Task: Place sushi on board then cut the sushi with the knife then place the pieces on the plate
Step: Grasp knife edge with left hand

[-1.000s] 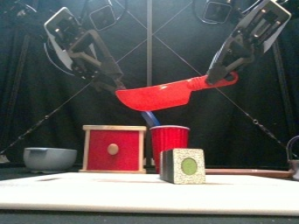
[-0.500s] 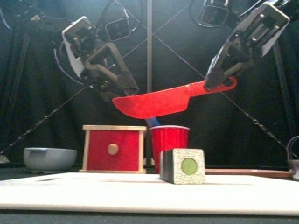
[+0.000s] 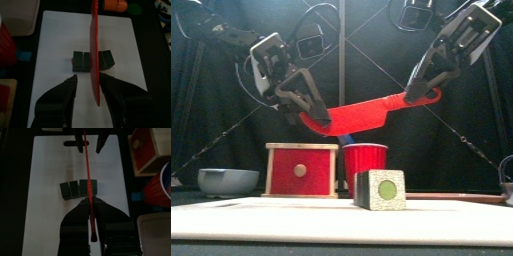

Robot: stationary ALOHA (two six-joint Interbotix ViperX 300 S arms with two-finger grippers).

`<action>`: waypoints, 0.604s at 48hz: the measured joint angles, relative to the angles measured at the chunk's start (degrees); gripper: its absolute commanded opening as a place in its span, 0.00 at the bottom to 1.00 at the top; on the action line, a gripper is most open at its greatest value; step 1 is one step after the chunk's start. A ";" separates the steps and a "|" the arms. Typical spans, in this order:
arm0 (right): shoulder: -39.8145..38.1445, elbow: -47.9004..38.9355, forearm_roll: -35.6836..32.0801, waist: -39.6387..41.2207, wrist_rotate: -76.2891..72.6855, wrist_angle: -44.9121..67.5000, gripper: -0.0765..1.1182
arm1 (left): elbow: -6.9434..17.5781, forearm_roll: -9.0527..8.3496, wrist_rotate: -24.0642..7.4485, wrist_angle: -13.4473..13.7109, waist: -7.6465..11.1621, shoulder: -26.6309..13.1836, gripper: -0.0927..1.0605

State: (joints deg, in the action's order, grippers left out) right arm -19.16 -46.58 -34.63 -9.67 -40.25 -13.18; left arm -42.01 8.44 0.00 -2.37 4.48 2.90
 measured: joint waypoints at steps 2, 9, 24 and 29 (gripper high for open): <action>0.00 -0.09 -0.09 0.00 0.00 -0.09 0.34 | -0.09 -0.09 -0.09 0.00 0.09 -0.09 0.74; 0.18 -0.09 -0.09 0.00 0.00 0.00 0.34 | 0.00 -1.23 -0.18 0.18 0.00 0.00 0.71; 1.49 0.09 -0.09 0.18 -0.26 0.00 0.34 | 0.00 -3.96 -0.18 0.26 0.00 0.00 0.56; 1.58 0.35 -0.09 0.26 -0.18 -0.09 0.34 | 0.00 -4.31 -0.35 0.26 0.09 -0.09 0.51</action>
State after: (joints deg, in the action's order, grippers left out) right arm -17.58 -46.23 -34.72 -9.40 -40.43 -13.27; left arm -42.01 4.13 -0.35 -2.11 4.57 2.81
